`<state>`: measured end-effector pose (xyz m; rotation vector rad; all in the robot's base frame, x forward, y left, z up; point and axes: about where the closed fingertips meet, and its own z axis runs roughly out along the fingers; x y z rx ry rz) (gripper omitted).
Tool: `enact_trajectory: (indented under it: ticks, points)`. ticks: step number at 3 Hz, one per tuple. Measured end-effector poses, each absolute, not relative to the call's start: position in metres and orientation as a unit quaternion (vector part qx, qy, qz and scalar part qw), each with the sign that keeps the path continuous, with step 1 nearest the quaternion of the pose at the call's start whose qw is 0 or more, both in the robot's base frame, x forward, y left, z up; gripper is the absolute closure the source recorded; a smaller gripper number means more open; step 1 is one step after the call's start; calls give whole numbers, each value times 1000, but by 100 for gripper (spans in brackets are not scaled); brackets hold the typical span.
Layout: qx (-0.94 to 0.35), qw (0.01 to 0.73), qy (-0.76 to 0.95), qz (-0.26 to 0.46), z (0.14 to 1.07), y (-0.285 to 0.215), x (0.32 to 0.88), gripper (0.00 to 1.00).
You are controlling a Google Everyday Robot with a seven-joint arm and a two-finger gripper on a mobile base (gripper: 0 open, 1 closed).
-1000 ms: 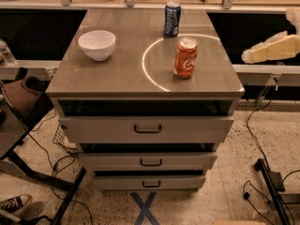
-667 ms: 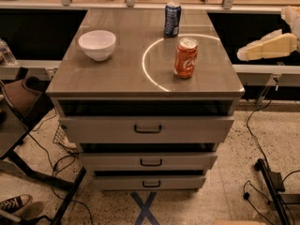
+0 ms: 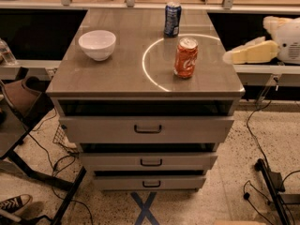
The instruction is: Place coke can into white bowl
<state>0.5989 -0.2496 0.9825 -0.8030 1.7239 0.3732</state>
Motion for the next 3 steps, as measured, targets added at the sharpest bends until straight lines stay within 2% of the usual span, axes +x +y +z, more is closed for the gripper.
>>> enact_trajectory:
  ticks: [3]
  points:
    - [-322,599,675,286,926,-170,642,0]
